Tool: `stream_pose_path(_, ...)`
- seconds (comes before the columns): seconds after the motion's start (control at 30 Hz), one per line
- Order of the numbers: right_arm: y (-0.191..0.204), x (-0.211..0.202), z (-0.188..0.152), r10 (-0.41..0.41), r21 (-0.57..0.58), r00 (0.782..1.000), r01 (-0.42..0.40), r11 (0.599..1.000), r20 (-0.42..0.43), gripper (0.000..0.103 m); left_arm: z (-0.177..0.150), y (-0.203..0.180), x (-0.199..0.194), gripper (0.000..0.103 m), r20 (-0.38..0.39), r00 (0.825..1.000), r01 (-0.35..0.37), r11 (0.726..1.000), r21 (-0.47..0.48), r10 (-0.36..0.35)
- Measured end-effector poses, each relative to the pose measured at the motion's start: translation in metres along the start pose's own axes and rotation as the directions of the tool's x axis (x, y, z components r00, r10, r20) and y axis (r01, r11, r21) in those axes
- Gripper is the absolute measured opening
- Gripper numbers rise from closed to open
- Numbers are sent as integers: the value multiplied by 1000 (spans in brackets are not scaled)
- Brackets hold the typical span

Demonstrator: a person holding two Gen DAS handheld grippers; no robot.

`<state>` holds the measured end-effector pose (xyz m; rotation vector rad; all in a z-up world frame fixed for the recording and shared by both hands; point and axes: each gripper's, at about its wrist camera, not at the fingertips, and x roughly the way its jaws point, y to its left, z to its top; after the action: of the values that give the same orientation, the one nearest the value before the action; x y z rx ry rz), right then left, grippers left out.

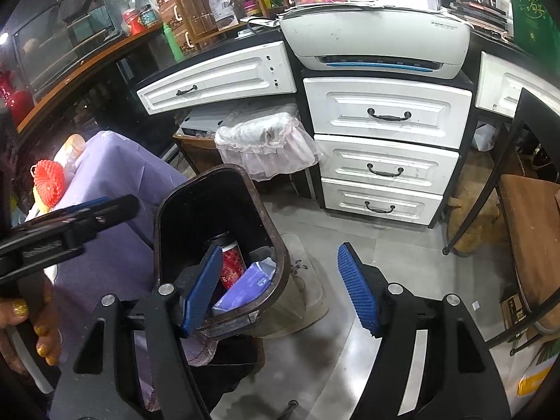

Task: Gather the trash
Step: 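Carry the purple snack bag over the bin and open the left gripper, then move the left gripper to the yellow foam net and close on it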

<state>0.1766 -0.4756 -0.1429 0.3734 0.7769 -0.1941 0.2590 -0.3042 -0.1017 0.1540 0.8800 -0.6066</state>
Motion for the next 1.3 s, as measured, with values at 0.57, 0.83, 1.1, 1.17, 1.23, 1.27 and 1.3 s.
stream_pose_path(0.57, 71, 5, 12, 169, -78, 986, -169, 982, -13, 79, -6, 74, -88, 87, 175, 975, -127, 990, -60, 136)
stream_pose_path(0.83, 141, 7, 24, 270, -199, 962, -270, 942, -31, 81, 5, 180, -126, 87, 230, 912, -278, 925, -260, 339)
stream_pose_path(1.1, 203, 10, 41, 355, -277, 933, -356, 892, -54, 83, 3, 300, -118, 69, 116, 908, -304, 824, -479, 403)
stream_pose_path(1.17, 214, 13, 43, 365, -284, 929, -367, 886, -62, 83, 0, 315, -112, 66, 107, 925, -264, 816, -515, 366)
stream_pose_path(1.23, 228, 15, 45, 367, -302, 928, -369, 879, -65, 83, -3, 321, -107, 64, 105, 934, -237, 813, -532, 342)
stream_pose_path(1.27, 234, 16, 45, 367, -310, 928, -369, 876, -68, 83, -3, 322, -105, 63, 105, 935, -235, 814, -532, 339)
stream_pose_path(1.3, 240, 17, 45, 370, -317, 926, -373, 872, -72, 83, -2, 323, -102, 62, 105, 936, -234, 817, -527, 336)
